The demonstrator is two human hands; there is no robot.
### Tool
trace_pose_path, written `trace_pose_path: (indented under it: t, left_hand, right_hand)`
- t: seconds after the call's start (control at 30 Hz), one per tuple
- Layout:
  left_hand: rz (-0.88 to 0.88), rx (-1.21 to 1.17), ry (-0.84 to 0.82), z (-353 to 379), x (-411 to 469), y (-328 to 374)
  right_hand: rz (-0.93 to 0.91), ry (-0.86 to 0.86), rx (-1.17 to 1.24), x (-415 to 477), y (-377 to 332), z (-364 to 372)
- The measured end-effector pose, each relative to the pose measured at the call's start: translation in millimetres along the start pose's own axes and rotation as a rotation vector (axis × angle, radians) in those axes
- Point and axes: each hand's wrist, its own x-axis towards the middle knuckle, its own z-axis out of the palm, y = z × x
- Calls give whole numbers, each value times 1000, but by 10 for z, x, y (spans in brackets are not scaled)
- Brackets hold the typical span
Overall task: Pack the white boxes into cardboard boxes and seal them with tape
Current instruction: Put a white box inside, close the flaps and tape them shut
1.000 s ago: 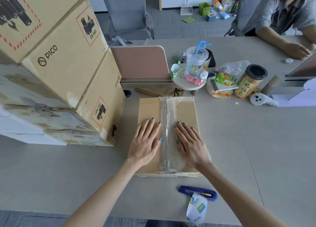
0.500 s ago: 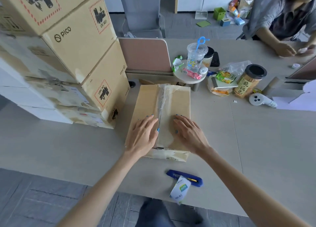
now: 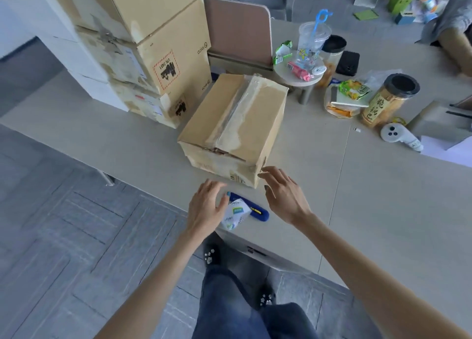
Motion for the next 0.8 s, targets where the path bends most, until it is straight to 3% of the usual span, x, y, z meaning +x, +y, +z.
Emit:
trace_pose_path:
  t: [0.17,0.33,0.53,0.67,0.8]
  left_hand:
    - [-374,-229,-220,320,-84,-14]
    - [-551,-476,-342,385,-39,12]
    - [-570,-701,-415,123,-137,32]
    - [-549,-791,-405,-189,-136,47]
    - [-497,-839,-370,-425,-113,114]
  right_hand:
    - [31,-177,56,-220,99,207]
    - [177,-333,123,-239,144,360]
    - [414,-380,340,-140,67,414]
    - [618,-488,696,-35,-109,330]
    - [687,-457,1027,-12,-191,207]
